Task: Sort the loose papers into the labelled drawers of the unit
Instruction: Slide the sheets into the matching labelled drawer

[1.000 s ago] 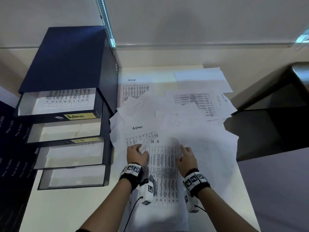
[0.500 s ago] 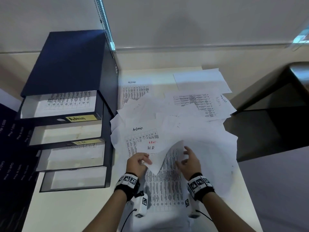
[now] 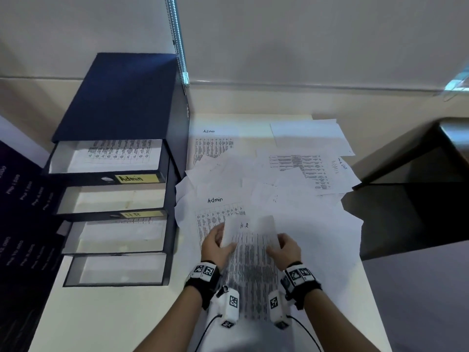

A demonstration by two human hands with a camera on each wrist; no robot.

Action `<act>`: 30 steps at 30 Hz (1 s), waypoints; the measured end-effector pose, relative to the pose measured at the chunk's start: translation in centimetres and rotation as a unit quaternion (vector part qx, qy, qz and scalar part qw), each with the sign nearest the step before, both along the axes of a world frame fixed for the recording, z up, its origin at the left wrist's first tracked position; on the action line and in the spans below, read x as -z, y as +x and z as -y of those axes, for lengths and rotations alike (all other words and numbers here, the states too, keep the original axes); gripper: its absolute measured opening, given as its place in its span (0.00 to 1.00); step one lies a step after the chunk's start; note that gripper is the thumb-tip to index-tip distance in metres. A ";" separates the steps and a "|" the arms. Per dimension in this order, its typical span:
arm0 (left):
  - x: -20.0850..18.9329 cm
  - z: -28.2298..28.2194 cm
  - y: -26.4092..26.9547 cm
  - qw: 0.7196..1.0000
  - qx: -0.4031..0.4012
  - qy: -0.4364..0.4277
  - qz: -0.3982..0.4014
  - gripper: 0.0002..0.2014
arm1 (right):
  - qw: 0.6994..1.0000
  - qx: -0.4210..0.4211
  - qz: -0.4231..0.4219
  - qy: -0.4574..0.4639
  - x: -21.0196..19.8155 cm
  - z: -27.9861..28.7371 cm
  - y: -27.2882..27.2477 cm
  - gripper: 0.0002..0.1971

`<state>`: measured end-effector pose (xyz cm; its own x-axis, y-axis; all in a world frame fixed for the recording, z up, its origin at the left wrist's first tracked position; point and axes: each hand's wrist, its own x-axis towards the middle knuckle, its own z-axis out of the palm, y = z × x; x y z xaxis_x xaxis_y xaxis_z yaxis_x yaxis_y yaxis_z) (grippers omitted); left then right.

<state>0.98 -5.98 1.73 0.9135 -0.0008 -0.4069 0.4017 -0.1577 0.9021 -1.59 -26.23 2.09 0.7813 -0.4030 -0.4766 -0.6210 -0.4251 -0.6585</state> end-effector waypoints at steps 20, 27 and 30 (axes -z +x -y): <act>-6.0 -0.6 5.2 0.989 0.089 0.017 0.119 0.23 | 0.977 -0.044 0.200 0.066 -7.6 2.7 1.6 0.20; -11.4 0.2 5.6 0.979 0.026 0.012 0.201 0.14 | 0.966 0.006 0.250 0.066 -12.0 1.8 3.5 0.14; -15.5 -1.4 5.8 0.976 0.014 -0.015 0.219 0.05 | 0.942 -0.007 0.319 0.100 -16.7 0.6 4.6 0.15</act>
<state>6.83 -4.56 17.25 0.9992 -0.0335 0.0230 -0.0273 -0.1344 0.9905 2.99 -26.82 18.76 0.9389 -0.3430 0.0271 -0.0662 -0.2574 -0.9640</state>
